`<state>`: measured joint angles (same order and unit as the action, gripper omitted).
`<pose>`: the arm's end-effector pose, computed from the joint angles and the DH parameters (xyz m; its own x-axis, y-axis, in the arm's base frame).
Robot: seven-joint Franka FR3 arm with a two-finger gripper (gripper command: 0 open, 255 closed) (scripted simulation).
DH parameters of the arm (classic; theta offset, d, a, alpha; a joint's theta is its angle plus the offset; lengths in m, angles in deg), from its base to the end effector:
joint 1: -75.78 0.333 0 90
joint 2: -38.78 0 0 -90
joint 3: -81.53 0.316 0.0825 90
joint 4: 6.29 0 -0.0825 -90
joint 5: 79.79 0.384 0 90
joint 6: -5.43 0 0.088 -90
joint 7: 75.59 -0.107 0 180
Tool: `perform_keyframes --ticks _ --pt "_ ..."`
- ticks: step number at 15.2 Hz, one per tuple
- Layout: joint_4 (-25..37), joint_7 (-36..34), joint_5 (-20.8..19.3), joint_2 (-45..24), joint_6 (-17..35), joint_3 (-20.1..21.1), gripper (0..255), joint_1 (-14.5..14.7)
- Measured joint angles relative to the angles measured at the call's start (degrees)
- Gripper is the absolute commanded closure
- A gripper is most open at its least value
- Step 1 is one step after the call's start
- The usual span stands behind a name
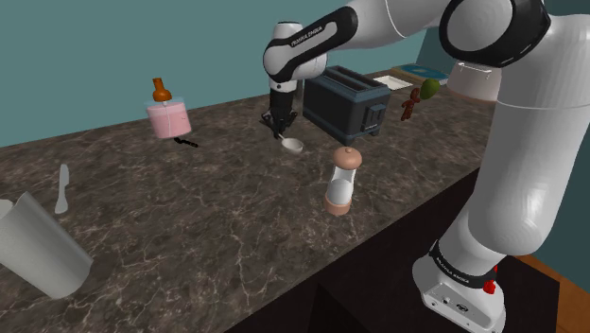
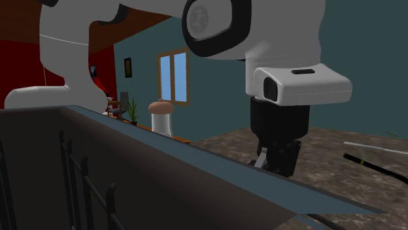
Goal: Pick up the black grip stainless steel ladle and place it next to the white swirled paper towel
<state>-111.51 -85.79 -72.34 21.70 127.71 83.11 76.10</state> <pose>0.6280 0.0254 0.3688 0.9768 -0.2125 -0.0254 -0.2140 -0.9701 -0.1150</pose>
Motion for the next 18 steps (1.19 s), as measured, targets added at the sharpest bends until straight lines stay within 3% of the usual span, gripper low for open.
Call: perform_keyframes --ticks 18 --pt "8.17 -1.55 -0.61 4.32 -12.41 -0.11 255 -0.05"
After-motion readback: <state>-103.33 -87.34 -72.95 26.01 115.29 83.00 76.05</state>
